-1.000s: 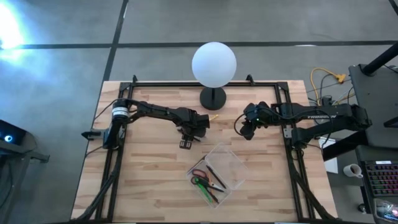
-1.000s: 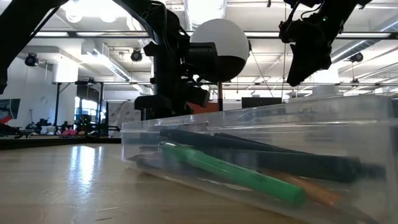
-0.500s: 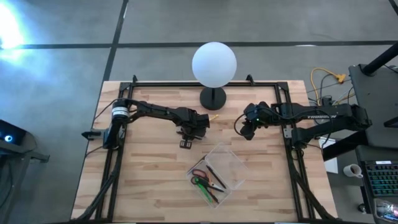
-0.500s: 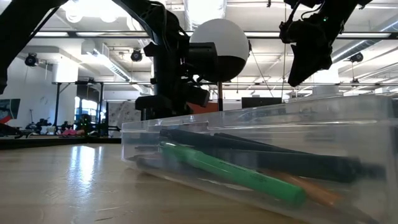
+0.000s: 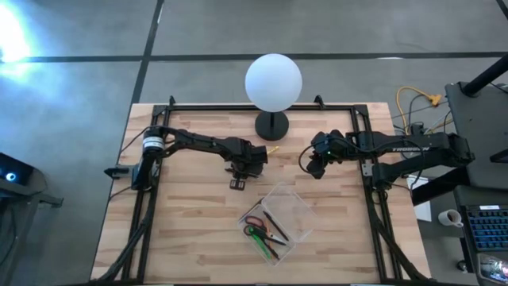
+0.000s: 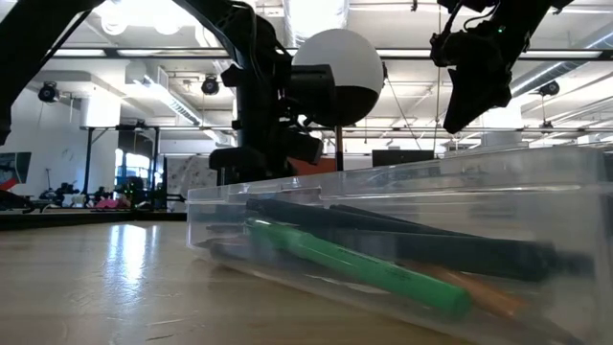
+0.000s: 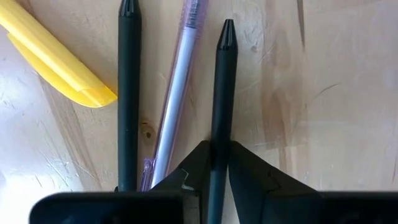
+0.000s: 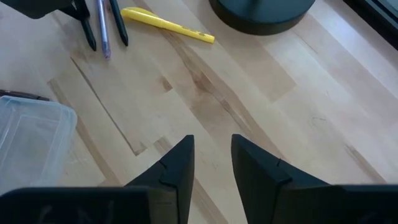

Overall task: Pick & place school supplies into a supply box
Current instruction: Put the black pen into the supply box

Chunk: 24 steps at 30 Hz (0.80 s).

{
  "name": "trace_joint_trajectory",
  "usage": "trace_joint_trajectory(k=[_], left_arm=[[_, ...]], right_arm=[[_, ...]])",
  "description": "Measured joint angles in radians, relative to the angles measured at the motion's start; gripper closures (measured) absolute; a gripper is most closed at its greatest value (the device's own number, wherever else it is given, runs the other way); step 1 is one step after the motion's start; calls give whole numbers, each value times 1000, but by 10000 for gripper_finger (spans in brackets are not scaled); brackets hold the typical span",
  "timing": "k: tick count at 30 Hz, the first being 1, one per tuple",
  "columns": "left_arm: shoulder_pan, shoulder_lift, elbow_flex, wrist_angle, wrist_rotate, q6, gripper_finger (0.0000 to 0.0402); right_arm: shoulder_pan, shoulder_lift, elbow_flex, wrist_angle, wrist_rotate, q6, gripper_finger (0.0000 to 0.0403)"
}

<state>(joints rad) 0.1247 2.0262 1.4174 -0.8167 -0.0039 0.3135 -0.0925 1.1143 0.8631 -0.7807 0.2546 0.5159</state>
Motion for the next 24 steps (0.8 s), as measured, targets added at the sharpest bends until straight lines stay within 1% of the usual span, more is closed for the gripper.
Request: trace_joint_trajectory(k=[8,13,18,24], left_arm=[[-12,2,10,-13,-7,17,373],[-21,7,45,-21,14,13,393],[-37,8,84,-31,19,1,393],[-68,6,136,-87,12,-2,393]], right_arm=[[0,0,0,0,0,2,306],[0,-1,0,0,0,4,312],[0,-8,0,-30,0,5,317],[0,-41,0,-62,4,8,314]])
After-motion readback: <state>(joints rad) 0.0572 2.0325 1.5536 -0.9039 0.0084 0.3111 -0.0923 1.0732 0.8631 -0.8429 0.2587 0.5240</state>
